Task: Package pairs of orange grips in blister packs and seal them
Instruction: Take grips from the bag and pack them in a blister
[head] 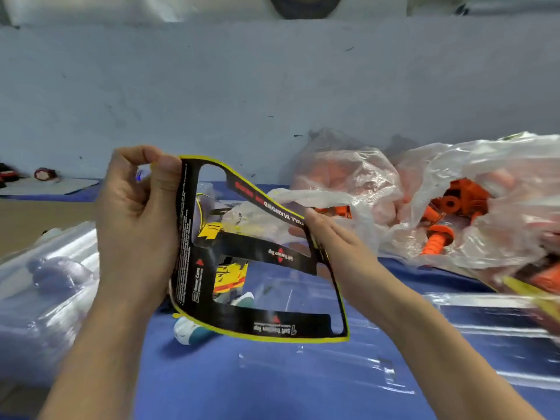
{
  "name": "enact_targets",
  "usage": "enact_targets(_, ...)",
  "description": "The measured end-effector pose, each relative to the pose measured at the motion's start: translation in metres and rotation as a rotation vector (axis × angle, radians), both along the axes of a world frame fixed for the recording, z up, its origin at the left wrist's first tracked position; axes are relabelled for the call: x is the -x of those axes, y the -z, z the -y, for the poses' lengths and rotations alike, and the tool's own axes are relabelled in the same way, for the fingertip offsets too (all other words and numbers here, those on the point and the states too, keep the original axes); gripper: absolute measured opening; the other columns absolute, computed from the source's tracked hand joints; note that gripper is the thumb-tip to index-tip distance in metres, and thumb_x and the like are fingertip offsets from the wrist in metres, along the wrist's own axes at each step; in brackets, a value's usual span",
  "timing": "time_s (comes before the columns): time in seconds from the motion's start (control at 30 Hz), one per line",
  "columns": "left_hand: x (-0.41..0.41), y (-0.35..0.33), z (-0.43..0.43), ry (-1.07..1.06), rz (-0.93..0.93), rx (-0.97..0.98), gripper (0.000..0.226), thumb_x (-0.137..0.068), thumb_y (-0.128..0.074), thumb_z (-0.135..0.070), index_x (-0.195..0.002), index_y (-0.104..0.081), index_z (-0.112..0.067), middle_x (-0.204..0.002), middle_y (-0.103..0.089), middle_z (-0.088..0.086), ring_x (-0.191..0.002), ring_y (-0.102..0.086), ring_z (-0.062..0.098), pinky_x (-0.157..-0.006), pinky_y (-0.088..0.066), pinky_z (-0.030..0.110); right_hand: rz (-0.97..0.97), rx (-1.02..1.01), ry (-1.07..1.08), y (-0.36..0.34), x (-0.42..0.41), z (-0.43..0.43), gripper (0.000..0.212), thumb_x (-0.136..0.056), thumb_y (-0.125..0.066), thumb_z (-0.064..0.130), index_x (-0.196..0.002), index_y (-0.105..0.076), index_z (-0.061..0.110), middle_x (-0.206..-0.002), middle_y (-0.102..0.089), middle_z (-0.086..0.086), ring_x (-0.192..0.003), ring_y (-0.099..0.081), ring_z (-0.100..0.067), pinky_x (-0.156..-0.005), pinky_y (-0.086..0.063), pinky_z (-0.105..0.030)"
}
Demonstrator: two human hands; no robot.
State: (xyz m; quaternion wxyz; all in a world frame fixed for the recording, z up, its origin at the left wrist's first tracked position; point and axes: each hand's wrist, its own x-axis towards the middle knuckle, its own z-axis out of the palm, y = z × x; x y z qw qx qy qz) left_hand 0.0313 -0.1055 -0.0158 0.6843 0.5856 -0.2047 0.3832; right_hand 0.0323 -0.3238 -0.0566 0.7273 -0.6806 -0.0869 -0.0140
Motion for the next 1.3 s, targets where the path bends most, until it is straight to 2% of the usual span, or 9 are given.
enact_targets(0.07,-0.004,0.004,0.010,-0.099,-0.070,-0.058,0.019,-0.092,-0.061,-0.051,-0.090,-0.052,-0.035,-0.061,-0.063,-0.008,-0.044,-0.052,0.004,-0.042,-0.039,0.015,-0.018,-0.111,-0.083,0.004,0.009,0.012,0.037,-0.079,-0.060,0.057,-0.104,-0.075,0.033,-0.106,-0.074,0.003,-0.089,-0.071,-0.017,-0.077,-0.058,-0.038)
enact_targets(0.23,-0.027,0.040,0.028,-0.276,-0.308,-0.347,0.013,-0.097,-0.060,-0.034,-0.091,-0.057,-0.023,-0.081,-0.069,-0.001,-0.073,-0.065,0.013,-0.058,-0.044,0.020,0.073,-0.045,0.131,0.015,0.028,0.055,0.017,-0.089,-0.065,0.031,-0.102,-0.075,0.032,-0.070,-0.061,0.004,-0.061,-0.054,-0.012,-0.050,-0.047,-0.022)
enact_targets(0.4,-0.040,0.081,0.046,-0.307,-0.430,-0.699,0.013,-0.096,-0.060,-0.035,-0.091,-0.057,-0.024,-0.084,-0.069,-0.005,-0.083,-0.065,0.026,-0.075,-0.049,0.046,0.103,0.334,0.305,0.026,0.035,0.092,0.014,-0.094,-0.062,0.032,-0.103,-0.072,0.035,-0.087,-0.071,0.003,-0.075,-0.063,-0.013,-0.058,-0.048,-0.016)
enact_targets(0.57,-0.046,0.102,0.052,-0.312,-0.453,-0.789,0.014,-0.096,-0.059,-0.037,-0.087,-0.054,-0.028,-0.080,-0.065,-0.012,-0.082,-0.063,0.022,-0.069,-0.046,0.041,0.085,0.574,0.328,0.047,0.031,0.109,0.015,-0.095,-0.061,0.029,-0.107,-0.069,0.034,-0.075,-0.060,0.006,-0.049,-0.052,-0.008,-0.050,-0.044,-0.019)
enact_targets(0.7,-0.048,0.110,0.057,-0.301,-0.502,-0.815,0.015,-0.097,-0.057,-0.037,-0.087,-0.052,-0.027,-0.079,-0.066,-0.004,-0.081,-0.060,0.027,-0.066,-0.043,0.041,0.148,0.860,0.494,0.051,0.030,0.119,0.023,-0.097,-0.053,0.039,-0.117,-0.064,0.035,-0.094,-0.066,0.018,-0.082,-0.062,-0.005,-0.069,-0.046,-0.027)
enact_targets(0.9,-0.048,0.118,0.066,-0.314,-0.512,-0.862,0.015,-0.097,-0.058,-0.035,-0.088,-0.053,-0.024,-0.076,-0.065,-0.002,-0.069,-0.056,0.018,-0.060,-0.038,0.037,0.214,1.162,0.596,0.056,0.030,0.130,0.029,-0.100,-0.046,0.033,-0.124,-0.062,0.029,-0.117,-0.064,0.006,-0.111,-0.055,-0.022,-0.091,-0.043,-0.040)
enact_targets(1.07,-0.050,0.121,0.072,-0.331,-0.499,-0.874,0.015,-0.098,-0.057,-0.035,-0.089,-0.052,-0.024,-0.072,-0.061,-0.008,-0.064,-0.051,0.003,-0.052,-0.033,0.023,0.167,1.306,0.539,0.072,0.026,0.132,0.032,-0.102,-0.038,0.039,-0.129,-0.055,0.035,-0.123,-0.060,0.010,-0.113,-0.052,-0.019,-0.095,-0.034,-0.033)
enact_targets(1.17,-0.049,0.124,0.077,-0.346,-0.491,-0.896,0.015,-0.098,-0.056,-0.035,-0.090,-0.049,-0.025,-0.072,-0.062,-0.003,-0.061,-0.051,0.015,-0.053,-0.033,0.034,0.170,1.351,0.496,0.078,0.026,0.132,0.032,-0.101,-0.038,0.043,-0.129,-0.053,0.038,-0.123,-0.059,0.014,-0.113,-0.051,-0.015,-0.099,-0.028,-0.030)
enact_targets(1.3,-0.047,0.128,0.084,-0.382,-0.466,-0.950,0.015,-0.098,-0.053,-0.039,-0.092,-0.046,-0.026,-0.072,-0.059,-0.003,-0.067,-0.053,0.025,-0.056,-0.036,0.035,0.185,1.363,0.465,0.081,0.024,0.133,0.029,-0.099,-0.042,0.046,-0.126,-0.053,0.040,-0.117,-0.058,0.016,-0.109,-0.051,-0.014,-0.100,-0.027,-0.030)
